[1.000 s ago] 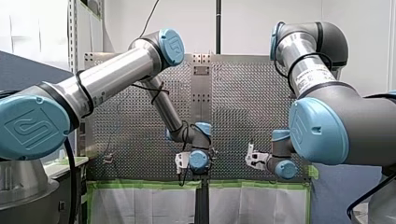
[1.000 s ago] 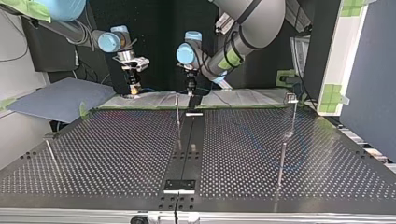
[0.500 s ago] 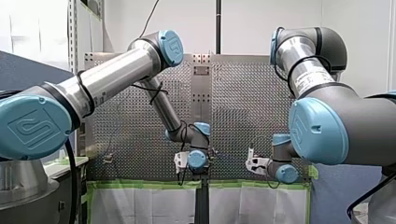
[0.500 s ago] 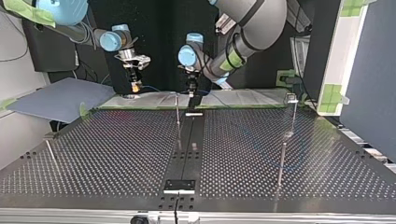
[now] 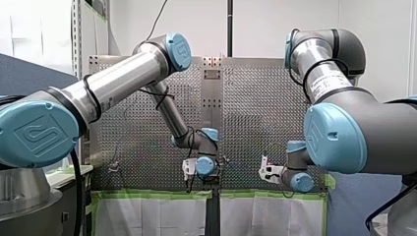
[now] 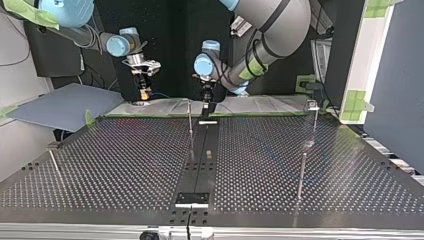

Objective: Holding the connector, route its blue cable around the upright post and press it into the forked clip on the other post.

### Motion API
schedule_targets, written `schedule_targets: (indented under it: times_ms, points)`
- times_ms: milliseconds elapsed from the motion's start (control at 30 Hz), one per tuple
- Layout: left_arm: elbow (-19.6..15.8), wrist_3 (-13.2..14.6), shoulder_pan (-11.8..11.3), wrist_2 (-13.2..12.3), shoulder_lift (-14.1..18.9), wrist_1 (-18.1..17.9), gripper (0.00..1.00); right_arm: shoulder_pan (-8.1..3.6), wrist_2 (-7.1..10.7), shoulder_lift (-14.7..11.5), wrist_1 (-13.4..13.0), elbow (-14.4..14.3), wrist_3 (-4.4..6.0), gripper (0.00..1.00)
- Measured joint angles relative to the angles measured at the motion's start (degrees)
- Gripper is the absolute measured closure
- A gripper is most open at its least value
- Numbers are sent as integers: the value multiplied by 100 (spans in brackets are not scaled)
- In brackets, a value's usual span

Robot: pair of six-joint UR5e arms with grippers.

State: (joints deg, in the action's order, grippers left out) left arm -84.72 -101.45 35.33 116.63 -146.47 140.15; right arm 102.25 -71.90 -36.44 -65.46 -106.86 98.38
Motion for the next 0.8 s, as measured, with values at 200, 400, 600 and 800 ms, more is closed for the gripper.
schedule_targets:
  times_ms: [200,400,600,800]
  points:
    - [39,10,-24,-100,0,20,91,-2,-1,13,9,30,7,100]
    - [130,11,-53,-166,-4,79,91,-44,-44,26,8,62,54,100]
    - [188,11,-88,-195,-6,115,91,-97,-129,36,10,114,121,100]
    - [193,11,-122,-198,-7,120,96,-119,-179,52,15,180,158,100]
